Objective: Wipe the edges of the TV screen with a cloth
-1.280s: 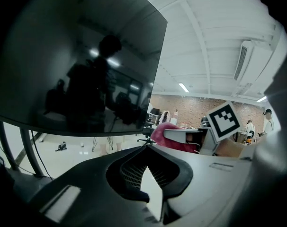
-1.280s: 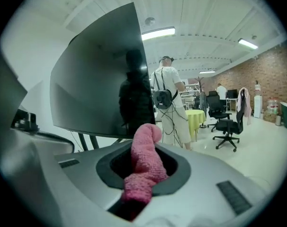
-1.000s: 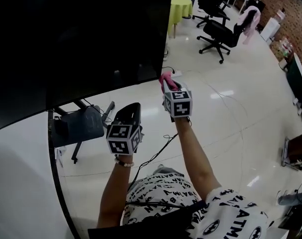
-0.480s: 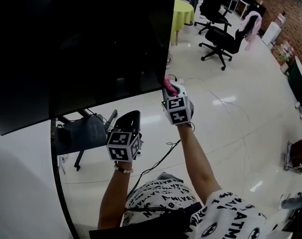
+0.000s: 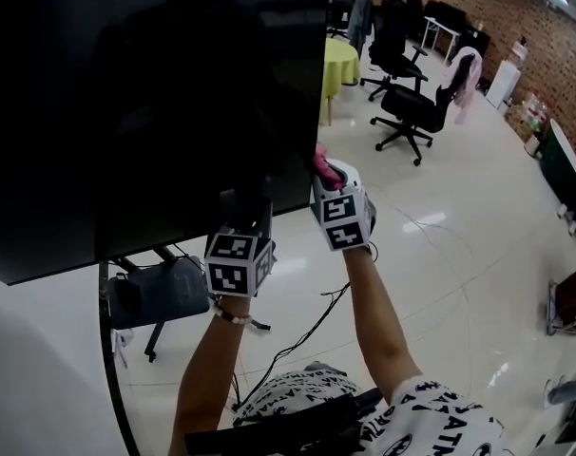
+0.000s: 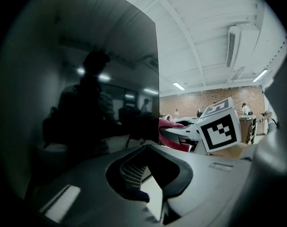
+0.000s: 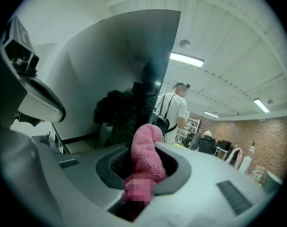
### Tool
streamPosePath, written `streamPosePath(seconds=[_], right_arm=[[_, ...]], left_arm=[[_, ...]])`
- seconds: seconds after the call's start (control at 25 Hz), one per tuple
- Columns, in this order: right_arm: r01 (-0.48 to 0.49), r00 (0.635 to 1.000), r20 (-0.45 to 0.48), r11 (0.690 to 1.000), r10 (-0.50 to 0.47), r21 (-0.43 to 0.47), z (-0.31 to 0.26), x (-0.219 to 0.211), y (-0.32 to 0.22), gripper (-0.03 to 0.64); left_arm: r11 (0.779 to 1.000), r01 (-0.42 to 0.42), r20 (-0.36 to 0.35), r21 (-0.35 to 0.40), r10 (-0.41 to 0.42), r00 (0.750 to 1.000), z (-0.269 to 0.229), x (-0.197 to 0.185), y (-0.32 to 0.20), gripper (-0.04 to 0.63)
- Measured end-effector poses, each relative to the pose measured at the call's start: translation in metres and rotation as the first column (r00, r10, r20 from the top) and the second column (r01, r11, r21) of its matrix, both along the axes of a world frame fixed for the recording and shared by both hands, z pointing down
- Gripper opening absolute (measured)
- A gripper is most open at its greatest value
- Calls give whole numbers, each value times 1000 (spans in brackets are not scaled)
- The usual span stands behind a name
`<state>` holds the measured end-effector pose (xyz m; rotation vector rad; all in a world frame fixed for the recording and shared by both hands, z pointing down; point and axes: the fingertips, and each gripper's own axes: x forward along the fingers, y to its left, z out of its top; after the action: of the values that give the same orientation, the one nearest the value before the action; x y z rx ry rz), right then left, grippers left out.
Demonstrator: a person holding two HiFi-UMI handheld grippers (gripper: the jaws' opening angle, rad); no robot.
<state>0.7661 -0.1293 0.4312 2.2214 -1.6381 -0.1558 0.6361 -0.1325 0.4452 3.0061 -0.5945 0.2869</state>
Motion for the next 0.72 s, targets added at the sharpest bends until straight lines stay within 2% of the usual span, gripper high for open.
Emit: streamPosePath(seconds=[0.12, 0.36, 0.72], right_arm=[[20, 998, -54, 999, -18, 32, -35, 3, 0, 80], [40, 987, -160, 987, -15, 155, -139, -5, 3, 80], [93, 947, -320, 970, -17, 226, -264, -14, 10, 80]], left_arm=[[999, -6, -28, 48, 8, 1000, -44, 11, -1, -14], [991, -46, -93, 130, 58, 994, -118, 23, 2, -14], [963, -57, -144, 264, 97, 985, -218, 21, 11, -14]])
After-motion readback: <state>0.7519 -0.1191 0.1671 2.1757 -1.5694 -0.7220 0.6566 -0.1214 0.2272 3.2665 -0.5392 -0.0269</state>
